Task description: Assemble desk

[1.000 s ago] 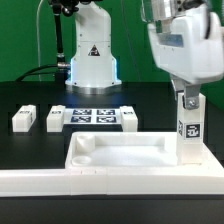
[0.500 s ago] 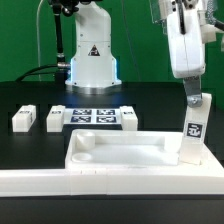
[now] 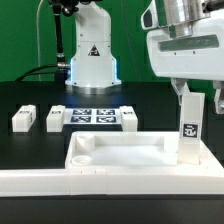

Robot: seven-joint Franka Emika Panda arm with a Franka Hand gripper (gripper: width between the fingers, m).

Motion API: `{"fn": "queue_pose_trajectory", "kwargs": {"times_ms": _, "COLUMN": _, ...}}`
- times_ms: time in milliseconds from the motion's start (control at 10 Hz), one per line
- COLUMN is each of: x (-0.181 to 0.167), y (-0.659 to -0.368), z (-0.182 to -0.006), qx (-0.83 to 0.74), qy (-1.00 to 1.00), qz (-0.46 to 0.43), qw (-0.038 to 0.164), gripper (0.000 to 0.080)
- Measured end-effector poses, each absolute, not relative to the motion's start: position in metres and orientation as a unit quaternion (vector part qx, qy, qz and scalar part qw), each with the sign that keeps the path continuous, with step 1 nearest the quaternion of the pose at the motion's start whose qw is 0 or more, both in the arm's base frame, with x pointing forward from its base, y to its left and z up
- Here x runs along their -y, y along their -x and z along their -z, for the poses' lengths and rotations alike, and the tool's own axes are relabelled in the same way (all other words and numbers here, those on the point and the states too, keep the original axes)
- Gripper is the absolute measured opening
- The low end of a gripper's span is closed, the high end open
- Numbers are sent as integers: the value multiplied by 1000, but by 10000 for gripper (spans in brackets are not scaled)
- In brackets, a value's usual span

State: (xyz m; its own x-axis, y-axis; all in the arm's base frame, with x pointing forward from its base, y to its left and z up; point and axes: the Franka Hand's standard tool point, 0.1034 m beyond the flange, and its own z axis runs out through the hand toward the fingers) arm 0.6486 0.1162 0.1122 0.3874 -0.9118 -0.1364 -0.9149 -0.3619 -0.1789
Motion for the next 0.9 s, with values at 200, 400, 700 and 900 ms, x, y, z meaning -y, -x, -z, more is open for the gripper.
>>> {"fn": "queue_pose_trajectory", "kwargs": {"times_ms": 200, "x": -116, "y": -648, "z": -112, "qx": -495, "qy": 862, "qz": 1, "qw": 113, "gripper": 646}}
{"fn": "queue_pose_trajectory", "kwargs": {"times_ms": 400, "x": -111, "y": -648, "z": -115, "qx": -325, "qy": 943, "qz": -7, "qw": 69, "gripper": 649}}
{"fn": "queue_pose_trajectory", "kwargs": {"times_ms": 700, "x": -111, "y": -651, "z": -112, "qx": -258, "qy": 964, "qz": -8, "qw": 57, "gripper": 649}}
{"fn": "queue_pose_trajectory", "kwargs": {"times_ms": 900, "x": -111, "y": -651, "z": -112, "qx": -258, "qy": 965, "qz": -8, "qw": 57, "gripper": 393}}
